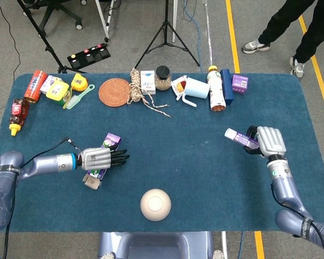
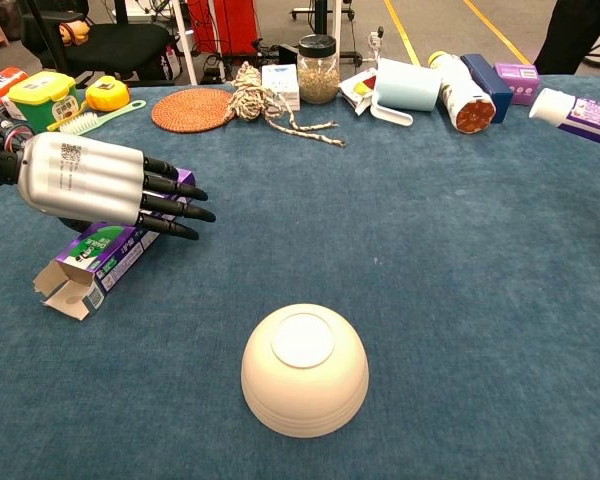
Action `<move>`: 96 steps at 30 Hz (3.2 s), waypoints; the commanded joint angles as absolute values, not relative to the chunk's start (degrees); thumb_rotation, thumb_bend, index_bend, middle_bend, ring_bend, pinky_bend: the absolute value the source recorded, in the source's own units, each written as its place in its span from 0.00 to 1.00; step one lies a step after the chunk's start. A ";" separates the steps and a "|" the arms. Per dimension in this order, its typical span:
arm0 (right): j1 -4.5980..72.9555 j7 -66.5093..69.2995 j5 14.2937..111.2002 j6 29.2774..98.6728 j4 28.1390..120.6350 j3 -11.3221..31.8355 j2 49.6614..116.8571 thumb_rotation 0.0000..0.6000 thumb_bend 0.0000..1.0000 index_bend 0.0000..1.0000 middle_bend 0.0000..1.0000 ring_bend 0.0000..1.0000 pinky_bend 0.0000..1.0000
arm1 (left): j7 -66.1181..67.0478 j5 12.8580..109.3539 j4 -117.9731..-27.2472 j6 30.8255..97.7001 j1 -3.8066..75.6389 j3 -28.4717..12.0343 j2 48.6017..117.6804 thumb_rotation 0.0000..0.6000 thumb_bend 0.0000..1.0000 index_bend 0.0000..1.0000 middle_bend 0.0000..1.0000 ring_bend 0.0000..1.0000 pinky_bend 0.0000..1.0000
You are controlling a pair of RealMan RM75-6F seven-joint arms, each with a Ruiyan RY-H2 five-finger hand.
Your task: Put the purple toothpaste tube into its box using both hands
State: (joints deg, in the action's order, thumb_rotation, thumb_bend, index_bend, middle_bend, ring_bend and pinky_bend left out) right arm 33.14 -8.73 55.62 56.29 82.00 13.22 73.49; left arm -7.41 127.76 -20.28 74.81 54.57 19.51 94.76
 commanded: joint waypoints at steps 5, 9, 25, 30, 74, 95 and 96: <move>32.71 -7.43 56.67 56.11 81.82 13.22 73.02 1.00 0.43 0.55 0.57 0.55 0.61 | -8.08 125.69 -19.73 80.84 53.92 20.07 94.14 1.00 0.20 0.55 0.42 0.33 0.53; 32.46 -6.97 57.59 56.27 81.94 12.98 72.94 1.00 0.43 0.55 0.57 0.55 0.61 | -7.76 122.61 -21.99 80.85 52.72 18.73 92.48 1.00 0.21 0.60 0.46 0.37 0.59; 32.78 -7.77 60.48 57.26 83.41 12.63 73.85 1.00 0.43 0.55 0.57 0.55 0.61 | 21.01 94.47 -77.11 58.75 48.56 4.81 68.32 1.00 0.22 0.62 0.49 0.41 0.60; 32.58 -8.32 60.94 57.97 84.77 12.55 73.51 1.00 0.43 0.55 0.57 0.55 0.61 | 32.53 83.27 -86.27 54.25 48.41 -0.04 65.40 1.00 0.22 0.62 0.49 0.41 0.61; 35.53 -17.50 64.01 61.11 100.58 12.38 73.75 1.00 0.43 0.55 0.57 0.55 0.61 | 61.96 29.47 -91.58 59.73 65.01 -11.59 85.86 1.00 0.24 0.62 0.56 0.55 0.78; 40.16 -33.25 54.88 66.26 107.49 13.01 79.17 1.00 0.46 0.55 0.58 0.56 0.66 | 67.49 18.23 -88.50 64.09 73.42 -14.96 92.95 1.00 0.24 0.62 0.57 0.56 0.80; 40.33 -33.87 54.59 66.37 107.55 12.93 79.31 1.00 0.46 0.55 0.58 0.56 0.67 | 67.57 18.00 -88.40 64.15 73.63 -15.08 93.14 1.00 0.24 0.62 0.57 0.56 0.80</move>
